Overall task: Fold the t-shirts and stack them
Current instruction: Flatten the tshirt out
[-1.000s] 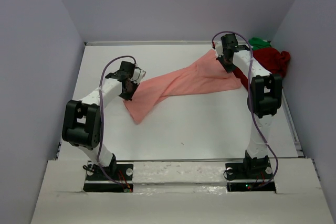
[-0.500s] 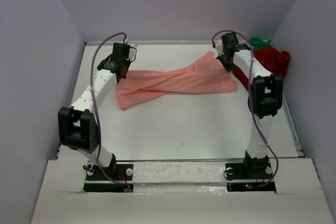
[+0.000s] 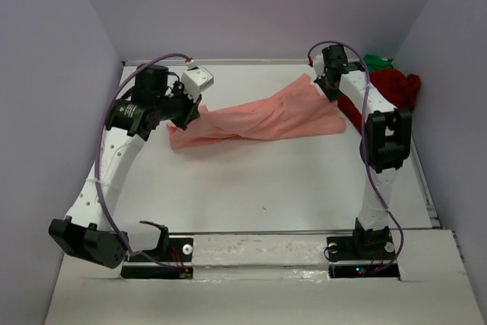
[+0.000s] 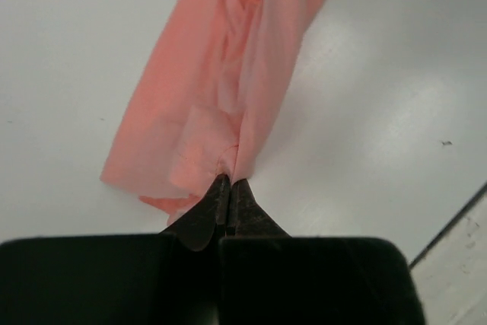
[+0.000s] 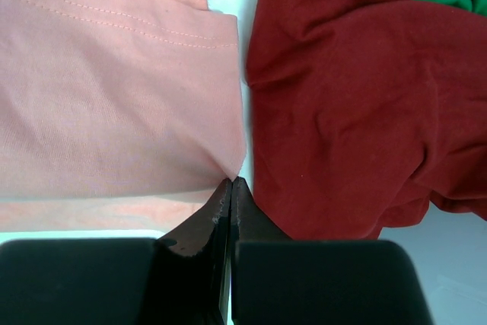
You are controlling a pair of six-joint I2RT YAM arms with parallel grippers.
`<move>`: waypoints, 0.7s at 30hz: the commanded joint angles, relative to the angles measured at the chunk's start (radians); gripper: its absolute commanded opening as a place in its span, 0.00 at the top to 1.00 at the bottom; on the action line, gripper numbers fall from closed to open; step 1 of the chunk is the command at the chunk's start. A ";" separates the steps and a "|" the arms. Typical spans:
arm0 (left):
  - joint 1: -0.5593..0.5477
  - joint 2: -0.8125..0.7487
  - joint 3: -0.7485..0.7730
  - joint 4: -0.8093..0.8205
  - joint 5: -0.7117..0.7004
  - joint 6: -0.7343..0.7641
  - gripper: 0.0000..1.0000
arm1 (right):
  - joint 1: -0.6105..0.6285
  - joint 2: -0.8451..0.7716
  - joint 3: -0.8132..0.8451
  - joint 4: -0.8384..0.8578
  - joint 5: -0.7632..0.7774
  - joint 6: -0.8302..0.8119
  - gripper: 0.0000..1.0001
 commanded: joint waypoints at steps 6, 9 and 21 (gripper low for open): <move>-0.086 0.059 -0.161 -0.210 0.176 0.133 1.00 | -0.008 -0.054 0.037 -0.012 -0.002 0.004 1.00; -0.148 0.084 -0.194 -0.244 0.184 0.156 0.92 | -0.008 -0.054 0.039 -0.015 0.000 0.003 1.00; -0.194 0.118 -0.145 -0.305 0.251 0.224 0.25 | -0.008 -0.040 0.059 -0.025 0.001 0.007 1.00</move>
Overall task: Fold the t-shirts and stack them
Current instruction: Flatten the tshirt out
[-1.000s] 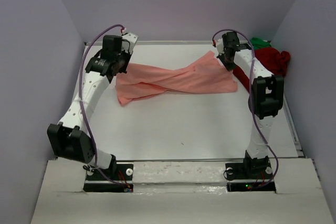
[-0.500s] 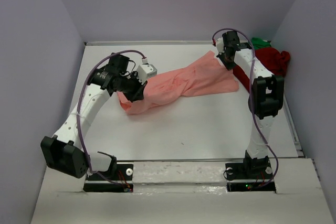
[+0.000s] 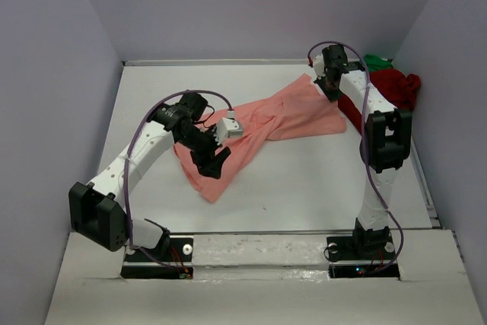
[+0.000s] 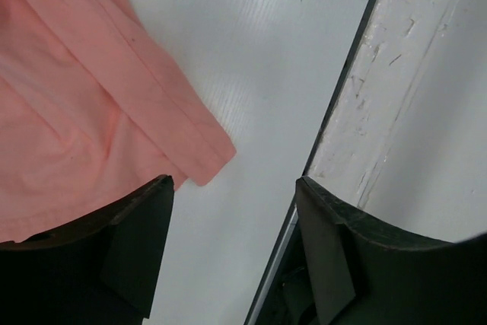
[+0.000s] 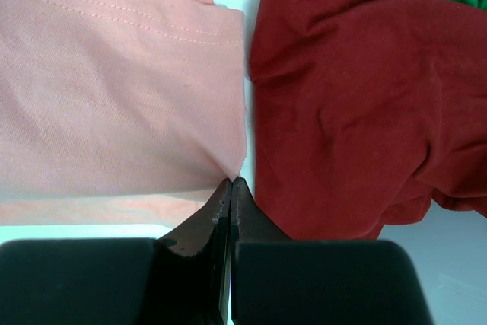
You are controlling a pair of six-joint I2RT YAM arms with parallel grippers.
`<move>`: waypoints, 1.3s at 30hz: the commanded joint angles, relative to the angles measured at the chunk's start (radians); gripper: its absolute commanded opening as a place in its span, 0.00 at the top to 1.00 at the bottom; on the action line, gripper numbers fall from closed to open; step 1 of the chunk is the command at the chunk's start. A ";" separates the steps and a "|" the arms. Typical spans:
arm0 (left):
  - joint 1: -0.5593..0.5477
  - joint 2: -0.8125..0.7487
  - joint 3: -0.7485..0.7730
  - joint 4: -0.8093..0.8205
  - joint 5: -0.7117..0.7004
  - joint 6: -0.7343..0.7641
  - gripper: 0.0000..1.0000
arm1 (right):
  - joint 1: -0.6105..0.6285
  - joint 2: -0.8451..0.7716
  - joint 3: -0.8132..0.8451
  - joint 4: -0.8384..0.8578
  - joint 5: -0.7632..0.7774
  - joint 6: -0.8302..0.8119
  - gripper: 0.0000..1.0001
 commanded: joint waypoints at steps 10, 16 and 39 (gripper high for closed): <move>-0.007 0.120 -0.079 0.259 -0.345 -0.198 0.37 | -0.007 -0.048 0.039 -0.012 0.005 0.004 1.00; -0.005 0.266 -0.153 0.279 -0.391 -0.220 0.58 | -0.007 -0.062 0.016 -0.012 0.011 -0.004 1.00; -0.062 0.108 -0.246 0.180 -0.423 -0.151 0.73 | -0.007 -0.045 -0.007 -0.002 -0.006 0.015 1.00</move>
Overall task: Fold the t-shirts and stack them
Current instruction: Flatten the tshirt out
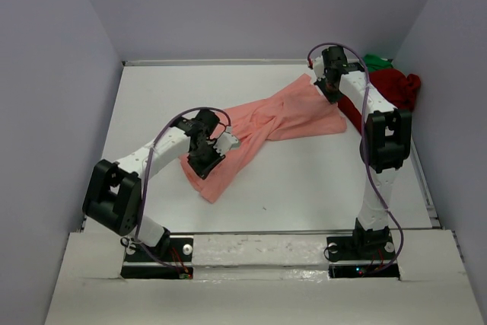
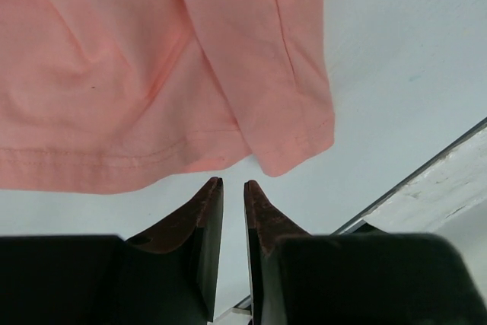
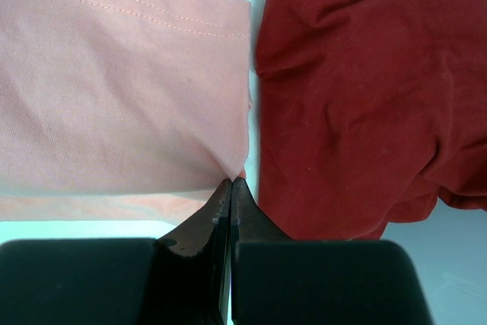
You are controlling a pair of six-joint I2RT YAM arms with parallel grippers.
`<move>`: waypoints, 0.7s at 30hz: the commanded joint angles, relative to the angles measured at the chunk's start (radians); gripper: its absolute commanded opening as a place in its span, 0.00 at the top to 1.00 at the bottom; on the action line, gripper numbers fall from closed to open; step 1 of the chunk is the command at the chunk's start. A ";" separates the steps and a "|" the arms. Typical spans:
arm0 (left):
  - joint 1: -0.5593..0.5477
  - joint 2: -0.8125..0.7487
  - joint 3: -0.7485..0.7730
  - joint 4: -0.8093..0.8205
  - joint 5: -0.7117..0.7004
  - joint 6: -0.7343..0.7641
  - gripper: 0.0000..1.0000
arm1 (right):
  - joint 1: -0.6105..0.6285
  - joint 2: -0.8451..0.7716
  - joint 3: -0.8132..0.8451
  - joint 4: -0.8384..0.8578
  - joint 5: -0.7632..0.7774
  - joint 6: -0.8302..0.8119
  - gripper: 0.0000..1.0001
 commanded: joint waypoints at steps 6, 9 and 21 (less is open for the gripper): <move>-0.020 0.097 -0.074 0.050 -0.073 0.040 0.71 | -0.007 -0.050 0.003 0.001 -0.005 0.013 1.00; -0.018 0.139 -0.063 0.088 -0.067 0.044 0.70 | -0.007 -0.055 0.002 -0.003 -0.005 0.007 1.00; 0.048 0.423 0.075 0.199 -0.249 -0.027 0.51 | -0.007 -0.089 -0.038 -0.003 0.019 -0.025 1.00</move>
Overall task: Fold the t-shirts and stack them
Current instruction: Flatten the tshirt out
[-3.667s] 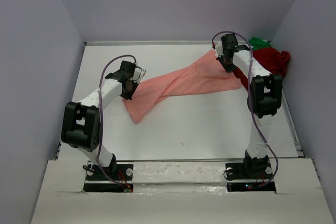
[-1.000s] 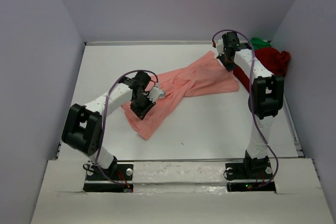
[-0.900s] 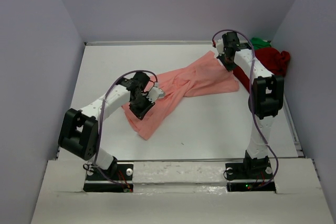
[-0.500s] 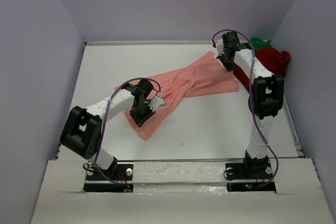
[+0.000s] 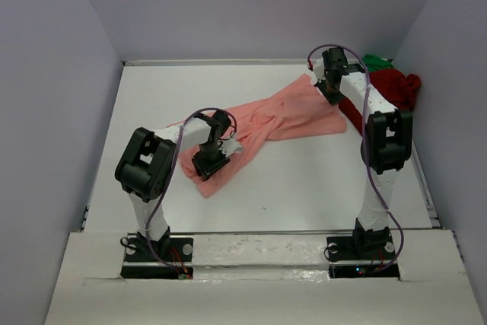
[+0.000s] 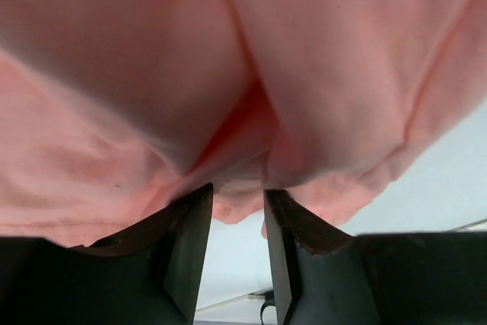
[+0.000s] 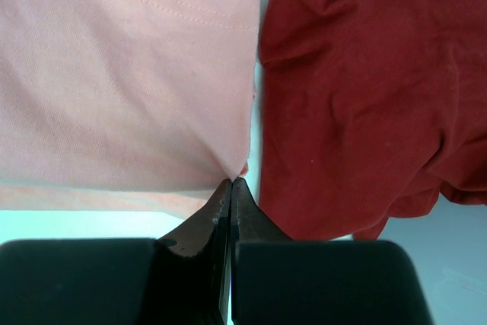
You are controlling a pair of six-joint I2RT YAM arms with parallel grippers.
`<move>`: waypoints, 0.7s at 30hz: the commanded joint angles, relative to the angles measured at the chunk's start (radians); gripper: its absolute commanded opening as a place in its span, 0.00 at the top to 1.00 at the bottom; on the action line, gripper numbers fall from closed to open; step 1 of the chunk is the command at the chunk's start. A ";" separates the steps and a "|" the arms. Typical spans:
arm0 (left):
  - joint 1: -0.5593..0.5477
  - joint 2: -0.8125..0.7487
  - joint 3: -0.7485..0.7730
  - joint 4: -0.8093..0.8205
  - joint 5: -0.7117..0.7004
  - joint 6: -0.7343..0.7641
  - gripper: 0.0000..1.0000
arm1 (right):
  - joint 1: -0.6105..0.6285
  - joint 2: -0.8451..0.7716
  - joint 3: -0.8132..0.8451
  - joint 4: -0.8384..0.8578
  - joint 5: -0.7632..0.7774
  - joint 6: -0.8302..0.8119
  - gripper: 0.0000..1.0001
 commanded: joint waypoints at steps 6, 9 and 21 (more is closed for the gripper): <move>0.243 0.153 0.094 0.174 -0.261 -0.069 0.47 | -0.007 -0.078 -0.008 -0.001 0.009 -0.021 1.00; 0.304 0.193 0.141 0.174 -0.350 -0.069 0.48 | -0.007 -0.067 -0.001 -0.004 0.003 -0.015 1.00; 0.355 0.149 0.313 0.154 -0.371 -0.072 0.49 | -0.007 -0.067 -0.011 -0.010 -0.023 0.002 1.00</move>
